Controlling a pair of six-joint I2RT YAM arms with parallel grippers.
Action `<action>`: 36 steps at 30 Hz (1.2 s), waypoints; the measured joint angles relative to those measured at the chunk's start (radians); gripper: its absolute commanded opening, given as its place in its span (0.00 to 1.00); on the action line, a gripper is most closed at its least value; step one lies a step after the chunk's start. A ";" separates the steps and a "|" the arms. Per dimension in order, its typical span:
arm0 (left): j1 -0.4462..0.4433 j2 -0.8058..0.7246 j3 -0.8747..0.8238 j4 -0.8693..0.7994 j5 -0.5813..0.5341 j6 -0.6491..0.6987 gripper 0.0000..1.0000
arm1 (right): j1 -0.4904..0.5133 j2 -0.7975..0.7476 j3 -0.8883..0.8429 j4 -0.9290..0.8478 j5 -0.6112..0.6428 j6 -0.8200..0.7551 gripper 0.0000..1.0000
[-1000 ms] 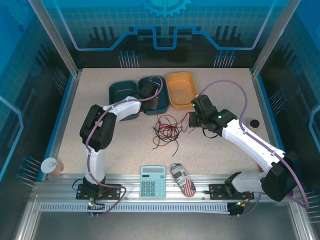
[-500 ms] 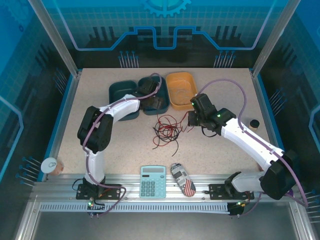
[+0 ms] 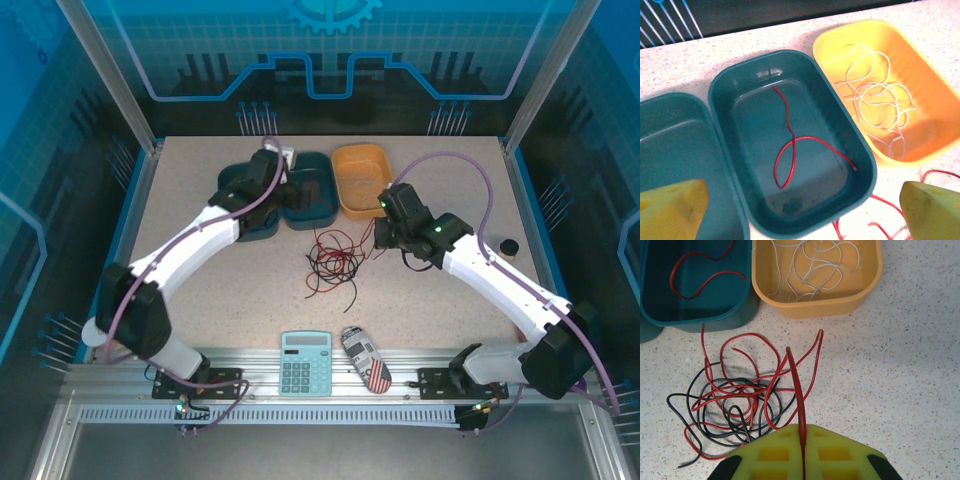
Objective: Untangle the cables
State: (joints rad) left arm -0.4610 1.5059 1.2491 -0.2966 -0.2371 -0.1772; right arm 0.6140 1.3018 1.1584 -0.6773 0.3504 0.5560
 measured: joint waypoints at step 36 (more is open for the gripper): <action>0.000 -0.642 -0.734 0.350 0.349 -0.268 0.99 | 0.100 -0.066 0.618 -0.138 -0.073 -0.263 0.06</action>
State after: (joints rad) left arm -0.4610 0.8642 0.5152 0.0536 0.1120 -0.4450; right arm 0.7136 1.2362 1.7767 -0.8154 0.2775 0.2928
